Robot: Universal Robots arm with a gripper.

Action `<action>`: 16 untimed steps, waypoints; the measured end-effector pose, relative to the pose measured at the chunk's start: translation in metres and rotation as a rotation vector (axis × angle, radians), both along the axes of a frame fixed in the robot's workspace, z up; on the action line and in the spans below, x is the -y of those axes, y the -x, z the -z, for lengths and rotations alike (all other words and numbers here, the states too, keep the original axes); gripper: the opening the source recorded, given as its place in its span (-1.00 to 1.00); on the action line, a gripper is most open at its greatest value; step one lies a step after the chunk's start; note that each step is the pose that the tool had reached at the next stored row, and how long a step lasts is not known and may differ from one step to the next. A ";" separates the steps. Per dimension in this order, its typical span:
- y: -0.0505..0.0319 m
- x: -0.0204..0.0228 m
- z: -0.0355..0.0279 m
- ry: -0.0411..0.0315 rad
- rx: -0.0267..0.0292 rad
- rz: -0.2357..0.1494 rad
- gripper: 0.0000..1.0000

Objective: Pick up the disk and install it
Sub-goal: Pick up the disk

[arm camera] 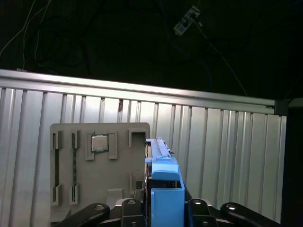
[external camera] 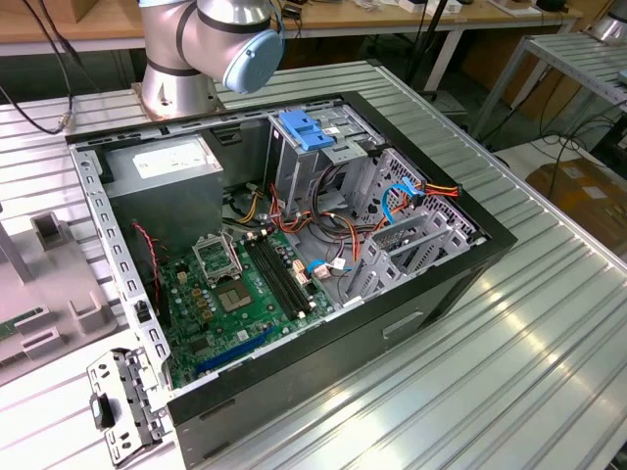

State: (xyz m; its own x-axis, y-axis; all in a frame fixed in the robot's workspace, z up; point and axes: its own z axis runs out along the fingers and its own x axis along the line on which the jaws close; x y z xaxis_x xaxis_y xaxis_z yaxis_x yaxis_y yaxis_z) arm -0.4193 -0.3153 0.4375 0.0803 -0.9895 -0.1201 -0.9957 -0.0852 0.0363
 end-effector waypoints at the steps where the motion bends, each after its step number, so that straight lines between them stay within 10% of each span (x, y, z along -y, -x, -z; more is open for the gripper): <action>1: 0.0000 0.0000 -0.0006 0.0000 0.0000 0.000 -0.26; 16: 0.0000 0.0000 -0.0147 -0.0002 0.0001 0.000 -0.26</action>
